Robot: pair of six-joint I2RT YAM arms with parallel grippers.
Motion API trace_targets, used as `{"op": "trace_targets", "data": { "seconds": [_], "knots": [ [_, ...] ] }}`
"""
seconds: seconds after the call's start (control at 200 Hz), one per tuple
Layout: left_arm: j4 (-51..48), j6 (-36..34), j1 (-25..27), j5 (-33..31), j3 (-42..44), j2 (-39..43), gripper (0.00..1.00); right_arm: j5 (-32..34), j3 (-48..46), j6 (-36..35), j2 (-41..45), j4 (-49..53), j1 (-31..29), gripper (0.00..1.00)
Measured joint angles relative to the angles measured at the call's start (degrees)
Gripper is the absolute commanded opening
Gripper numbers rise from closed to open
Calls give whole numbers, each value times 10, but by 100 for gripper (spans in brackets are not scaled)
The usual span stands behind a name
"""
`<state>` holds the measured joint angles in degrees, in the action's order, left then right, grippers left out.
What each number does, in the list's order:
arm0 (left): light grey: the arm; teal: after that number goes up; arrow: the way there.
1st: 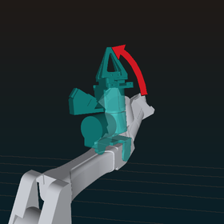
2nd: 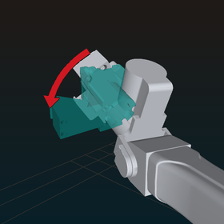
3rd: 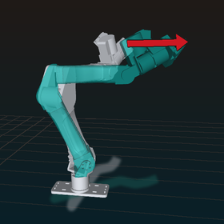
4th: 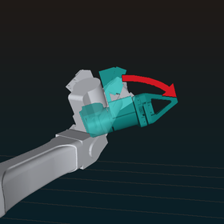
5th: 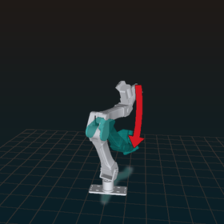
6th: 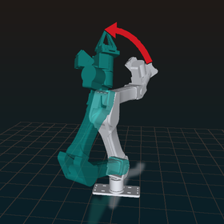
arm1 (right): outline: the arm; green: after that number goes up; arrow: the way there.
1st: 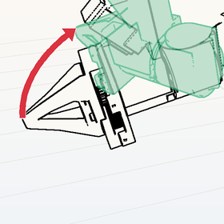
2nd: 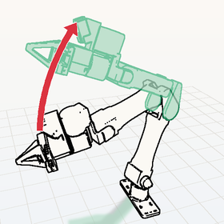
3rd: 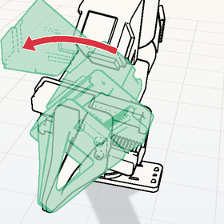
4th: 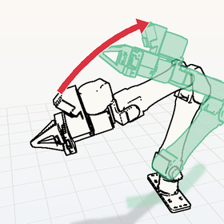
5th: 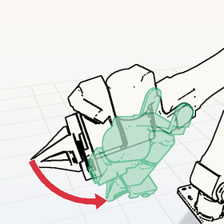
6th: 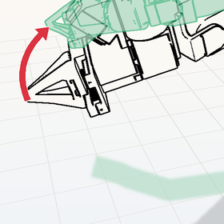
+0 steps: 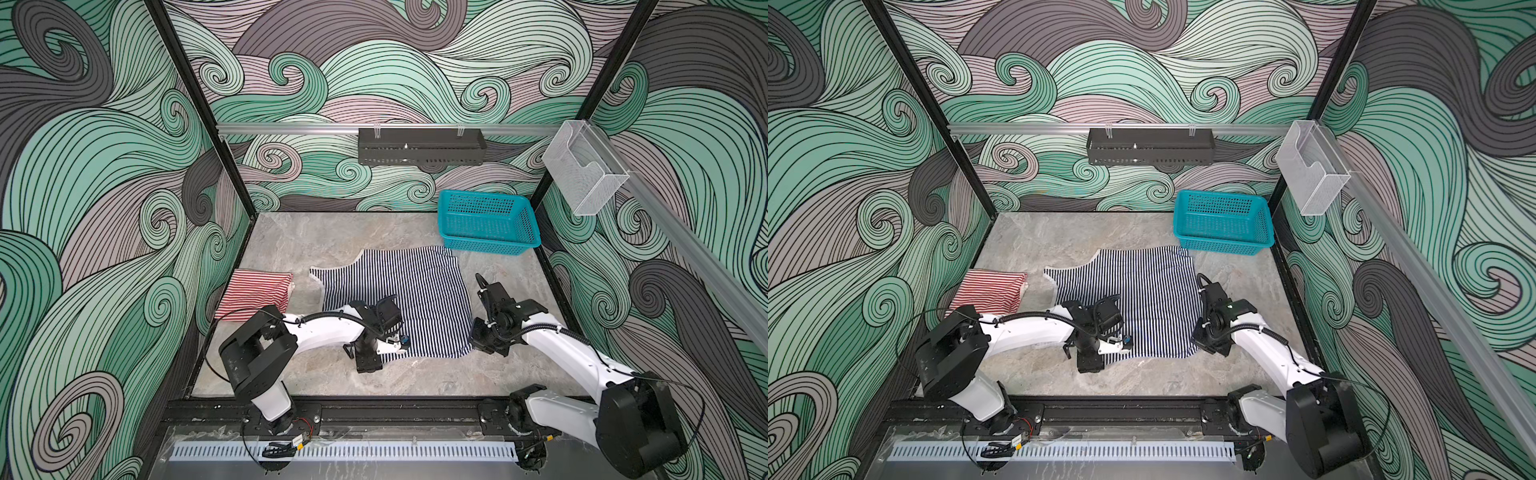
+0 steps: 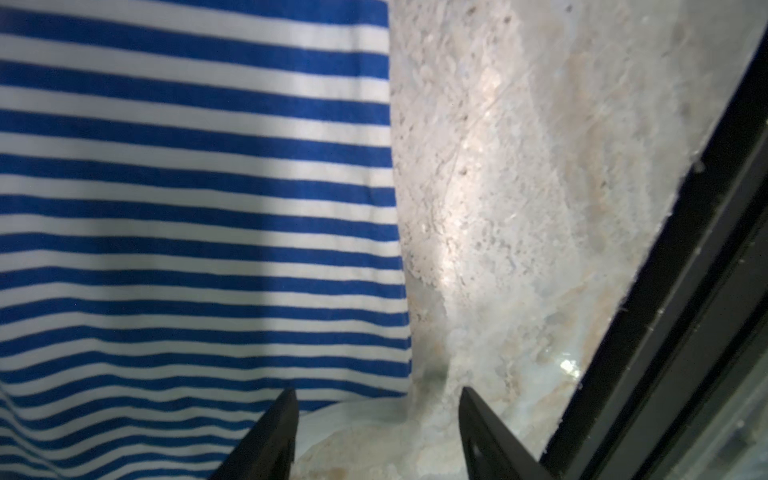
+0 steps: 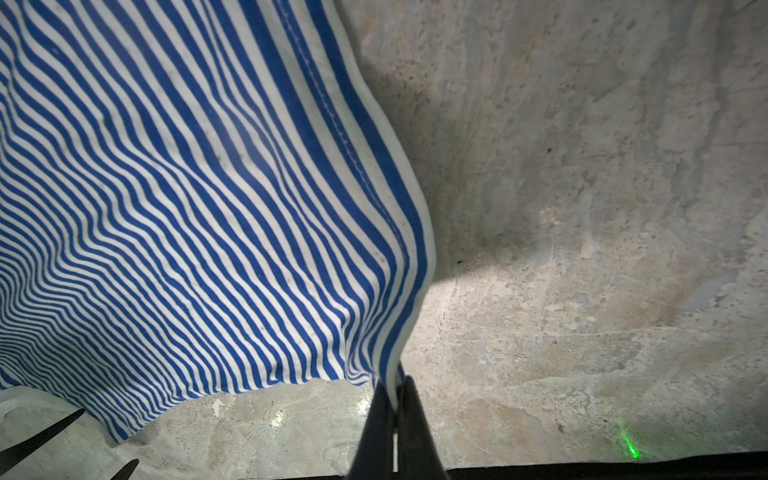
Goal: Fold and stack the tank tops
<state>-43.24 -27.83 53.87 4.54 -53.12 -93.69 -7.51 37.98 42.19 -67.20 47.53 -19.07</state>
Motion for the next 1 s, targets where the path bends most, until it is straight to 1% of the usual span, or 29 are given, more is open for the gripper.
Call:
{"op": "trace_targets", "data": {
  "seconds": [0.08,0.205,0.25,0.275,0.29,0.33,0.35,0.375,0.455,0.646,0.801,0.881,1.001],
  "knots": [
    [0,0,2,0,0,-8,54,0,0,0,0,0,0,0],
    [4,-1,3,0,0,-10,52,0,0,0,0,0,0,0],
    [5,0,3,-1,0,-11,49,0,0,0,0,0,0,0],
    [5,0,3,-2,0,-11,45,0,0,0,0,0,0,0],
    [6,0,3,-2,0,-12,42,0,0,0,0,0,0,0],
    [5,1,3,-5,-3,-14,29,0,0,0,0,-1,0,0],
    [6,0,3,-7,-3,-15,21,0,0,0,0,-1,0,0],
    [7,1,3,-8,-5,-17,14,0,0,0,0,-1,0,0],
    [9,-3,3,-10,-7,-20,0,0,0,0,1,0,0,0],
    [-10,-13,3,15,-7,-15,0,7,12,0,21,12,0,0],
    [-24,-16,-2,21,-7,6,0,12,54,-5,18,23,0,0],
    [-32,-21,-18,20,-13,12,0,12,85,-13,6,27,3,0],
    [-39,-30,-63,12,-40,13,0,12,135,-28,-27,27,14,0]
  ]
}}
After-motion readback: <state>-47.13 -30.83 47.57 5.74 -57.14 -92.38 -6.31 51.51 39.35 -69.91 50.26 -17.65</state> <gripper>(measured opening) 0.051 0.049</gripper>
